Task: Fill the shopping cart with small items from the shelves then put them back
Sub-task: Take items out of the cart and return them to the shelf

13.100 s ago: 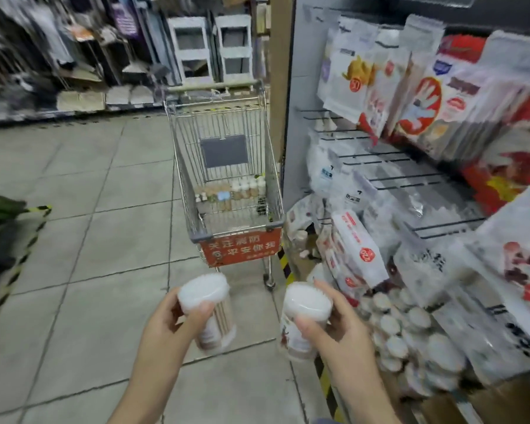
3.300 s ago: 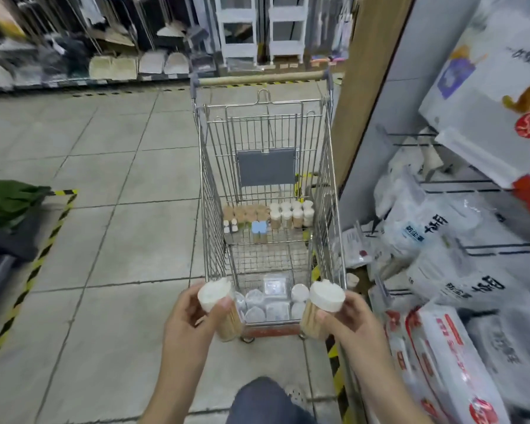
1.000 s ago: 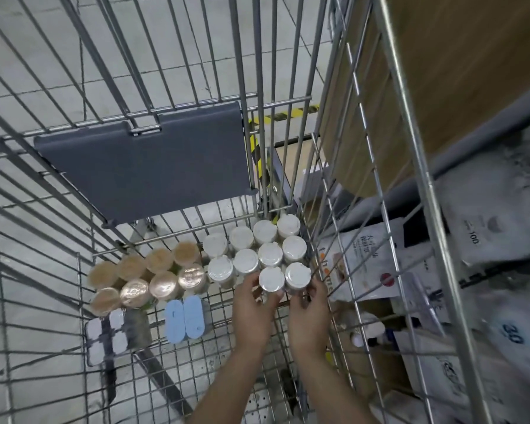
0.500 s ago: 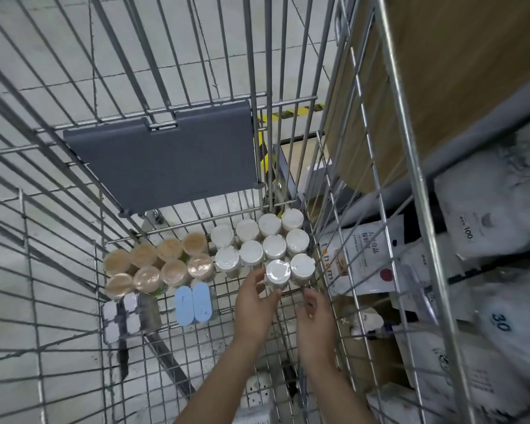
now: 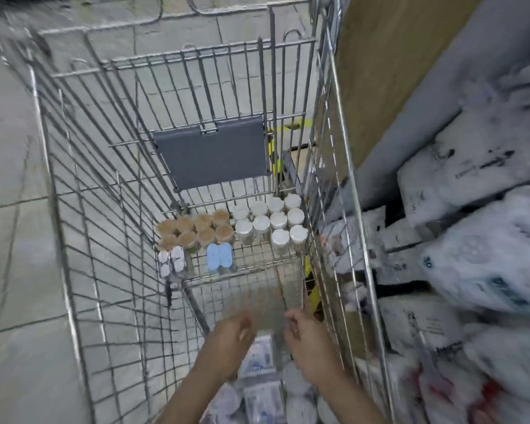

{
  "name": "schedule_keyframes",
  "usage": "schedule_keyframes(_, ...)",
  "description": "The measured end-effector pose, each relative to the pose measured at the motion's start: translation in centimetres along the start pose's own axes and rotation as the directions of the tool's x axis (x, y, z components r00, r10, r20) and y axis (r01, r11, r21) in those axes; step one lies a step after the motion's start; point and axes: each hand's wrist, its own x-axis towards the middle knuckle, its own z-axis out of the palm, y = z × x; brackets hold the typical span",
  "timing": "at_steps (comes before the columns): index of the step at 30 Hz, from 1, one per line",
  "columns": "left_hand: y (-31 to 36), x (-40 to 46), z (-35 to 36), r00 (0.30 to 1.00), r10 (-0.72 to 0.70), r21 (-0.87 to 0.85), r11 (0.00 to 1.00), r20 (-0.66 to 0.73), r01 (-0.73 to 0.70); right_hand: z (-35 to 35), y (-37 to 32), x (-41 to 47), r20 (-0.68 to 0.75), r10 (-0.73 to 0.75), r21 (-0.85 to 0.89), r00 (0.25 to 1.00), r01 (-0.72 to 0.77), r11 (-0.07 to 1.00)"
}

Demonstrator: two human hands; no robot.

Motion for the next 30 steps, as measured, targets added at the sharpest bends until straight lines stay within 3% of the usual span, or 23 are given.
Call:
schedule_keyframes(2, -0.2, -4.2, -0.4, 1.0, 0.01, 0.152, 0.988, 0.022, -0.013, -1.2, -0.7, -3.6, 0.067, -0.054, -0.092, 0.996, 0.06, 0.994)
schedule_keyframes(5, 0.2, -10.4, -0.8, 0.998, 0.056, 0.227, 0.972, 0.014, -0.057, -3.1, -1.5, -9.3, 0.101, -0.115, -0.184, 0.988, 0.132, 0.974)
schedule_keyframes(12, 1.9, -22.2, -1.0, 0.981, 0.156, 0.206, 0.97, -0.117, -0.13, -5.8, -0.8, -22.3, 0.021, -0.142, -0.029, 0.99, 0.142, 0.989)
schedule_keyframes(19, 7.1, -28.2, -3.1, 0.939, 0.33, 0.222, 0.927, -0.096, -0.303, -9.3, 1.0, -34.8, -0.298, -0.063, 0.185, 0.953, 0.122, 0.975)
schedule_keyframes(25, 14.3, -34.1, -2.9, 0.784, 0.618, 0.343, 0.726, 0.053, -0.596, -8.0, 3.0, -45.6, -0.553, 0.194, 0.384, 0.81, 0.04, 0.923)
schedule_keyframes(30, 15.3, -39.6, 1.6, 0.626, 0.722, 0.341, 0.532, 0.294, -0.775, -2.6, 4.3, -54.0, -0.673, 0.305, 0.4, 0.673, -0.015, 0.916)
